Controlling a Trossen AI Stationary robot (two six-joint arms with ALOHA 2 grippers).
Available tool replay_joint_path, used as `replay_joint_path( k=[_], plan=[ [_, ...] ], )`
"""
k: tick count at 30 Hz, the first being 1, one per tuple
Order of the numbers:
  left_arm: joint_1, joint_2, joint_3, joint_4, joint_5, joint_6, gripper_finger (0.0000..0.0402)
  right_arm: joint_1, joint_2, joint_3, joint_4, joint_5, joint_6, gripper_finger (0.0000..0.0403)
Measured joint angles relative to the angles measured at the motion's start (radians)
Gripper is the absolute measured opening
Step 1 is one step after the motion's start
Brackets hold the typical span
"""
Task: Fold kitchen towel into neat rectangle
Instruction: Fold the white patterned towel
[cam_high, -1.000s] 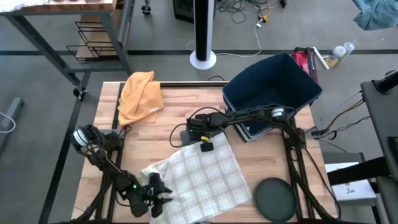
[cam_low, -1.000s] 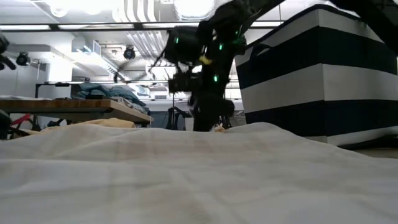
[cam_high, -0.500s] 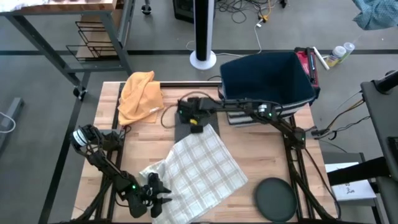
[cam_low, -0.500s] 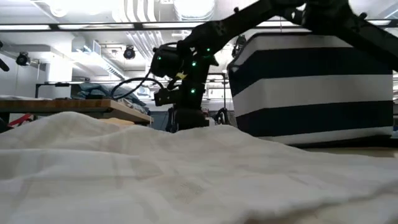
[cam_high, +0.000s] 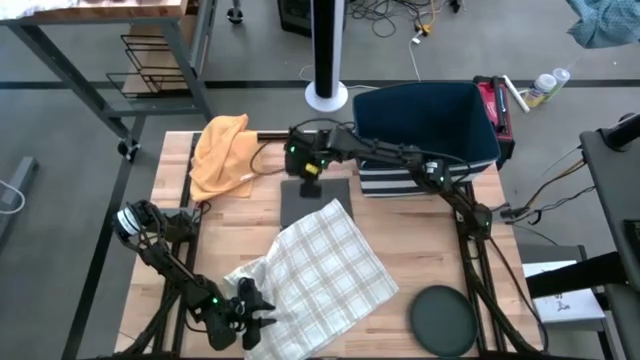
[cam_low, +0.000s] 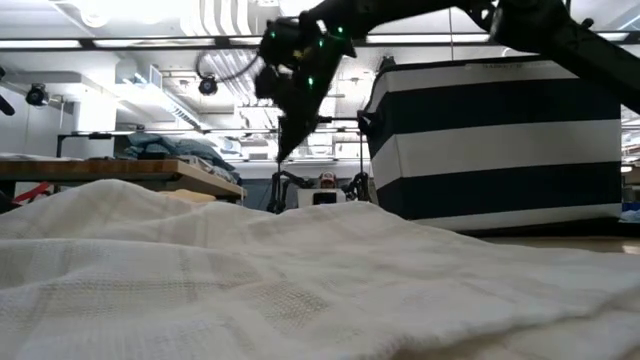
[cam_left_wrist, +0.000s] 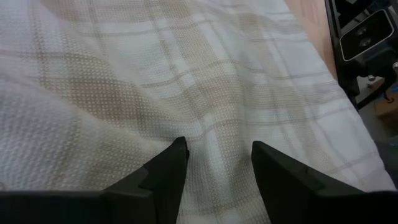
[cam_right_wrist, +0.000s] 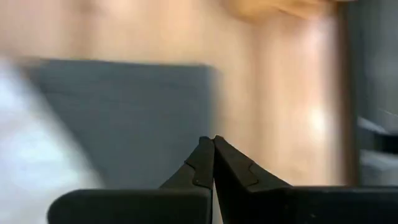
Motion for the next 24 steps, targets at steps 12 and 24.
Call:
replay_joint_path(
  k=[12, 24],
  plan=[
    [0.000, 0.001, -0.001, 0.000, -0.026, 0.020, 0.0178, 0.067, 0.099, -0.138, 0.082, 0.055, 0.084, 0.0000],
    [0.000, 0.002, -0.002, 0.006, -0.032, 0.043, 0.0178, -0.003, 0.150, -0.137, 0.286, 0.306, 0.084, 0.0000]
  ],
)
